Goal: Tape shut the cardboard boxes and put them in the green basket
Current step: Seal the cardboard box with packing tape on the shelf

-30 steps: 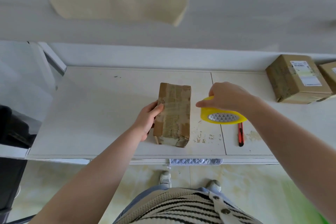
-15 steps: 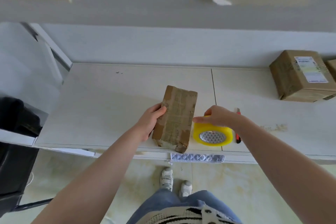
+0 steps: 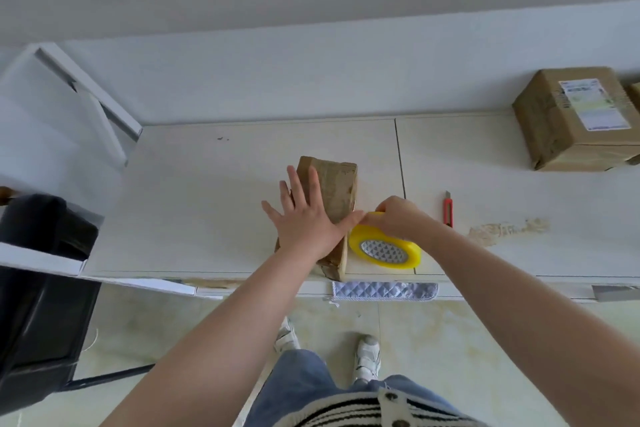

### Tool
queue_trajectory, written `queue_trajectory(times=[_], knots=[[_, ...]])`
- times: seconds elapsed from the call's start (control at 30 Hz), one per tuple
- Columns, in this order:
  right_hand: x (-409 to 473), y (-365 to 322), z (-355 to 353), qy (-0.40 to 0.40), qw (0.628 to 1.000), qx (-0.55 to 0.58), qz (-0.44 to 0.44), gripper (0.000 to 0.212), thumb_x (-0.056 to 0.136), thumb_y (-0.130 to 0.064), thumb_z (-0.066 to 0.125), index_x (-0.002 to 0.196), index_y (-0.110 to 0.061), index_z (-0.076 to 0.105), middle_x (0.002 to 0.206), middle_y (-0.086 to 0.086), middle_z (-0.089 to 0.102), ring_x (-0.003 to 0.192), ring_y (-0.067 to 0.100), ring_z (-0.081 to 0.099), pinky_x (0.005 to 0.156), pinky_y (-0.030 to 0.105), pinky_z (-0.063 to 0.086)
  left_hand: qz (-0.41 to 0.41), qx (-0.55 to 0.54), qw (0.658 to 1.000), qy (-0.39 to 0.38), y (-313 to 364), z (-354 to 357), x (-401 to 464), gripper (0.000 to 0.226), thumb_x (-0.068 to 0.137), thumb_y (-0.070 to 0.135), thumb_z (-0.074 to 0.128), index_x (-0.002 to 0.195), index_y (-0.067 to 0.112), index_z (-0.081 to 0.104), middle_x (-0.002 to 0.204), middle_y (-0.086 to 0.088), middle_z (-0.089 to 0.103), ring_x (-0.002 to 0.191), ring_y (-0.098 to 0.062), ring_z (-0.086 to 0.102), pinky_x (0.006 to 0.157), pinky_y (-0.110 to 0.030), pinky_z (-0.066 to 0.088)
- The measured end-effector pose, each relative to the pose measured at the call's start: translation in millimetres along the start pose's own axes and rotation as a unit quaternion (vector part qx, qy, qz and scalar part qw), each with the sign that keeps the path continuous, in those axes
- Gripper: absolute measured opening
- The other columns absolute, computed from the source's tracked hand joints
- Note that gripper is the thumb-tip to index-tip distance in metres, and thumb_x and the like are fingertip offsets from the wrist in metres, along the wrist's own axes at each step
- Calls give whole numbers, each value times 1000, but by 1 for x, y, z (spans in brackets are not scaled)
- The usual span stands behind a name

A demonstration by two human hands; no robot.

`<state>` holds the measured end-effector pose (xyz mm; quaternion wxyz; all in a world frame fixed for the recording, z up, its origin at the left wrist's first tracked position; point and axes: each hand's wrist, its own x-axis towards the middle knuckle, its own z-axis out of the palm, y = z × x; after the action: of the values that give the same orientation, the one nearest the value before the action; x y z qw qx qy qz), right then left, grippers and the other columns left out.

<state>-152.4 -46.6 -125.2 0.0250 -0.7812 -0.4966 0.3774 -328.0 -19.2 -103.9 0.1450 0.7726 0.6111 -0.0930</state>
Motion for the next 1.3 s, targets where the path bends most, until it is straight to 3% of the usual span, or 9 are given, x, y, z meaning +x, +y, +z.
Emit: queue_trajectory(times=[0.2,0.3,0.53,0.73,0.8,0.93,1.03,1.1,1.3], knots=[[-19,28,-10,-80,962,249,-80,37,91,-50,58,89,-14,70,86,4,68,81,20,63,71,31,48,-4,-21,998,-51,-9,-8,8,128,55,102,28,143,35,-36,155,0,-37,135,-34,24,94,-47,40],[-32,40,-14,-78,943,292,-141,37,94,-29,61,73,2,59,68,12,44,67,22,44,62,32,32,18,-27,999,-28,-15,-9,8,119,67,94,32,148,33,-30,158,0,-30,132,-35,29,91,-44,44],[-45,11,-54,46,983,90,-154,45,91,-51,58,75,-10,67,66,4,57,61,15,52,56,29,39,33,-198,980,11,-17,-6,1,111,69,82,50,152,40,-10,162,14,-11,138,-35,24,101,-48,38],[-58,-32,-85,114,977,-151,-103,54,86,-72,46,87,-19,60,73,-4,54,64,13,50,50,25,31,-4,-511,856,-81,-2,10,3,122,53,77,55,156,36,5,163,11,2,148,-14,14,113,-31,14],[-55,-46,-81,115,975,-160,-106,55,84,-73,48,82,-18,57,69,-6,50,63,12,48,50,26,28,-2,-556,825,-100,-10,15,1,117,58,74,57,156,36,6,164,9,5,149,-14,13,121,-39,12],[-54,-61,-79,61,988,-44,-136,61,81,-72,54,61,-14,51,58,0,48,54,16,46,54,27,33,-37,-514,853,-86,-36,22,0,96,78,69,52,156,24,19,162,-2,21,148,-21,19,117,-43,21],[-56,-74,-66,24,984,-17,-176,58,80,-72,54,69,-16,61,67,4,56,60,18,50,58,29,37,-41,-544,837,-49,-52,34,-5,57,90,57,50,126,13,59,118,2,67,109,-8,60,93,-42,44],[-55,-88,-53,32,982,-19,-184,53,79,-74,54,64,-23,56,65,-1,53,57,14,49,55,28,35,-36,-537,843,-17,-60,44,-4,21,100,43,47,104,34,66,91,22,68,85,12,59,80,-27,46],[-52,-87,-67,87,966,-181,-165,56,75,-80,52,70,-25,45,67,-9,47,61,9,45,50,25,26,-25,-528,849,-18,-69,52,0,20,104,37,41,108,34,60,95,31,62,86,22,55,75,-1,38]])
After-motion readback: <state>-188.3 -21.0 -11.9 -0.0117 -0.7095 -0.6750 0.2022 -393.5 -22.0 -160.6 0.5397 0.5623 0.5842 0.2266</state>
